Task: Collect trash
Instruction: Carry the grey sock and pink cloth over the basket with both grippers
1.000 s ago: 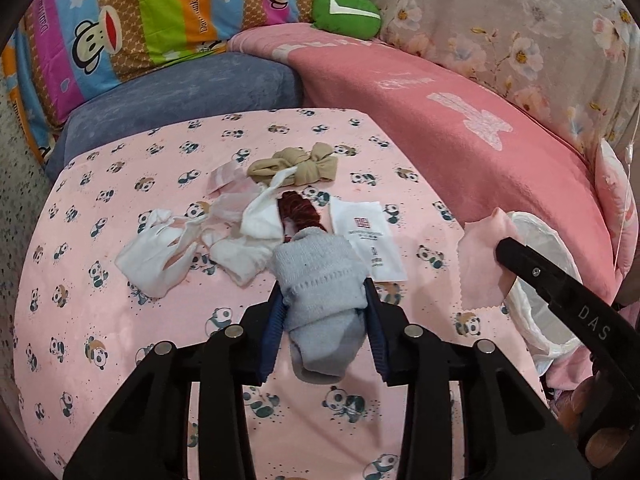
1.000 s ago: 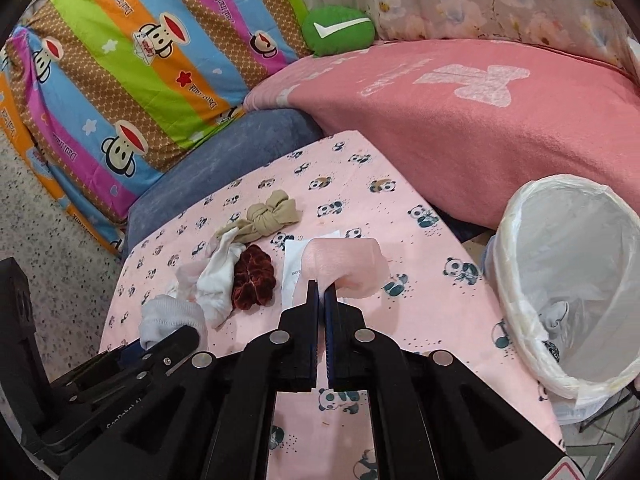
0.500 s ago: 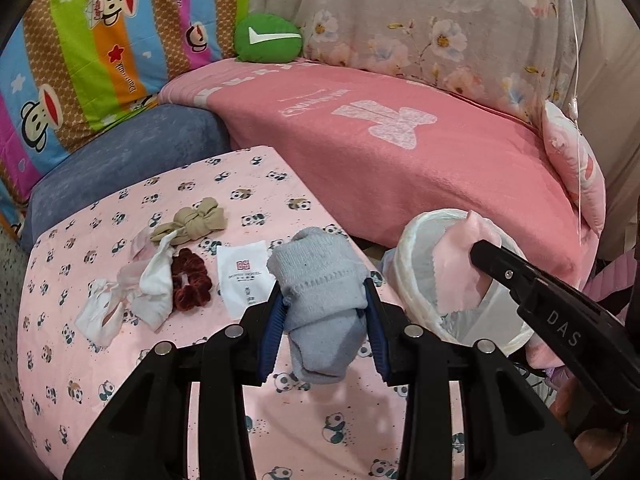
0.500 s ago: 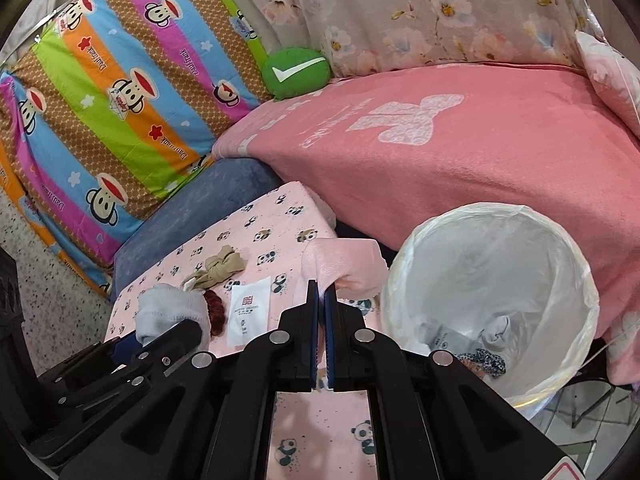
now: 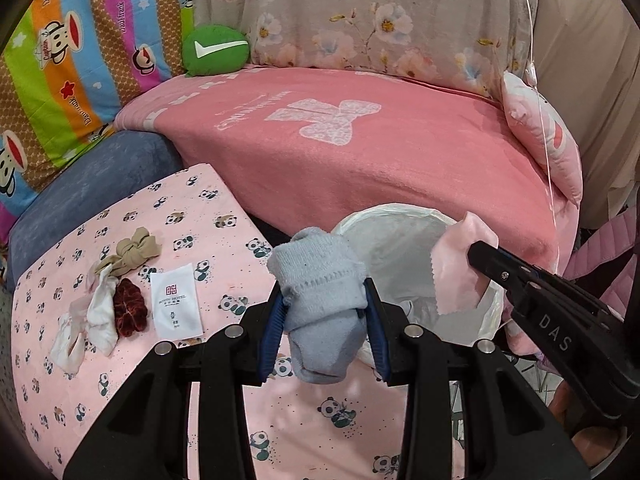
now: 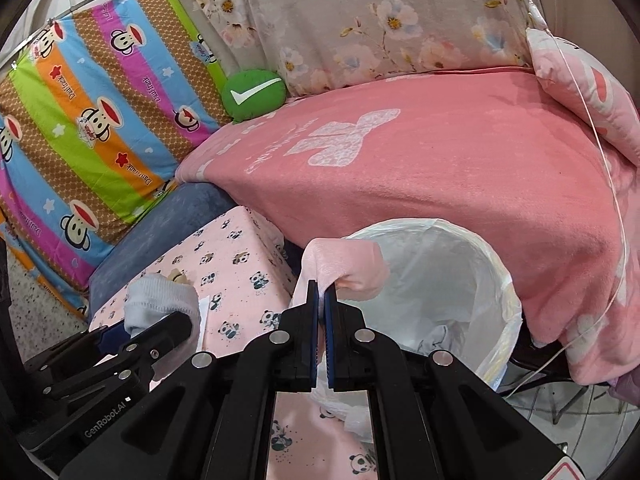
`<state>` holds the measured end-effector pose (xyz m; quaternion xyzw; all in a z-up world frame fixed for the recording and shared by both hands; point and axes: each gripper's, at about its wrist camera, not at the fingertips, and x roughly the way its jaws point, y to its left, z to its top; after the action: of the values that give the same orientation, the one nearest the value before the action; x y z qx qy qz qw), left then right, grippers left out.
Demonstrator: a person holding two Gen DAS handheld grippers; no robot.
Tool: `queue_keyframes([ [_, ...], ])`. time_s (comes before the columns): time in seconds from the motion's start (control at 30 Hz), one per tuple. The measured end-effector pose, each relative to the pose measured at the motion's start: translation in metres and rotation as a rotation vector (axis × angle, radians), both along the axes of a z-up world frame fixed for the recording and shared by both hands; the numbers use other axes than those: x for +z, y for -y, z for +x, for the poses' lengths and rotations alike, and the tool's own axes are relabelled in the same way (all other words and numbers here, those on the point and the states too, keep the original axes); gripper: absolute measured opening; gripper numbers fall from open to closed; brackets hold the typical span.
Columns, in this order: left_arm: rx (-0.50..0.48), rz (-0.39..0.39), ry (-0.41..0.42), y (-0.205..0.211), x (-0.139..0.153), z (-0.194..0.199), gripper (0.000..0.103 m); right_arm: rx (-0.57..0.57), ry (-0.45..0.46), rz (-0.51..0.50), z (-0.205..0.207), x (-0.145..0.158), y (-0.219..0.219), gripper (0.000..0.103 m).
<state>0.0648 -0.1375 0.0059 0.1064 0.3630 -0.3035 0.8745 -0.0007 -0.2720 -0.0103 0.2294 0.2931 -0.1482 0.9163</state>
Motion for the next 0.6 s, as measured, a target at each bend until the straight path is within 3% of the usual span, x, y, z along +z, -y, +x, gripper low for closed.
queue_keyframes([
  [0.6, -0.101, 0.027, -0.032, 0.056, -0.015, 0.001, 0.037, -0.079, -0.020, 0.028, -0.016, -0.018, 0.049, 0.004],
])
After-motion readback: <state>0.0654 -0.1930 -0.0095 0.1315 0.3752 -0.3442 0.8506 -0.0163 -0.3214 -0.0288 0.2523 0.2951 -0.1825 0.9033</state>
